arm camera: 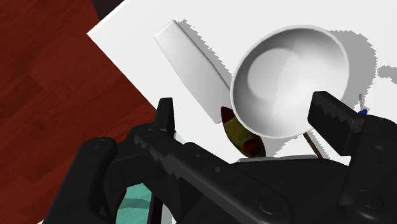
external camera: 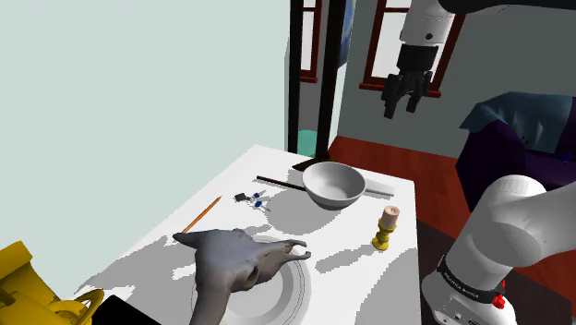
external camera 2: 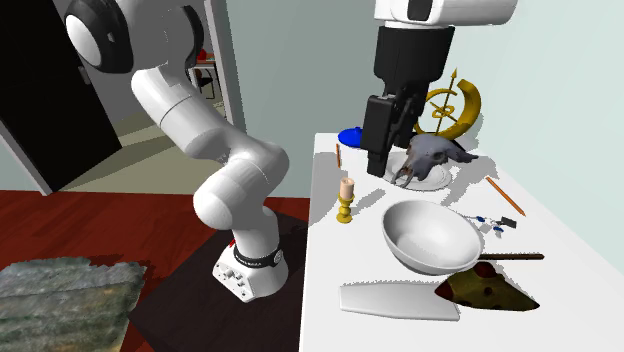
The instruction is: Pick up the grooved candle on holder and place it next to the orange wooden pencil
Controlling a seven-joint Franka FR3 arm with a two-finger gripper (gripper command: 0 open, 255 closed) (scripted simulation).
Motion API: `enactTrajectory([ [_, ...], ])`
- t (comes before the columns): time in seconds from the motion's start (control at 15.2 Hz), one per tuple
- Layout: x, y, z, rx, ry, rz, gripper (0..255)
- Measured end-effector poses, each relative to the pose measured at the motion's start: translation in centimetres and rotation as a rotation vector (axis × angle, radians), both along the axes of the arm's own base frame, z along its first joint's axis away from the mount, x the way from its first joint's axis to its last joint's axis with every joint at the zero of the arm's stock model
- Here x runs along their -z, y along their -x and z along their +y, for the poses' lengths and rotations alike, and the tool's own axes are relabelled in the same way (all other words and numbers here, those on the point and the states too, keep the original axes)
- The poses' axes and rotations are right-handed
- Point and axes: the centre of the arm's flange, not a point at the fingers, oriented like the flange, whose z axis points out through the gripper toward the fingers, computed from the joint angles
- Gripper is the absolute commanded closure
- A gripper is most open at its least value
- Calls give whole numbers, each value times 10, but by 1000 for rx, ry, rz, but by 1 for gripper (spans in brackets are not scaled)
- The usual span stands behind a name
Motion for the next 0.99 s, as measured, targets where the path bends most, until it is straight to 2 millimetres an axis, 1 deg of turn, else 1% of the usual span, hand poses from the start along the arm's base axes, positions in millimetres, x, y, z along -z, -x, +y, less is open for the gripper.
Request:
enactTrajectory([
  [0.07,0,0,0,0,0,0,0],
  [0.13,3,2,4,-2,1,2,0],
  [0.33,24,14,29,-11,6,10,0],
  [0.53,50,30,52,-20,13,19,0],
  [0.59,59,31,62,-24,15,23,0],
  [0.66,67,37,72,-27,18,26,0],
  [0.79,80,52,87,-33,22,32,0],
  [0.86,90,54,97,-37,24,36,0],
  [0.99,106,67,116,-43,29,42,0],
])
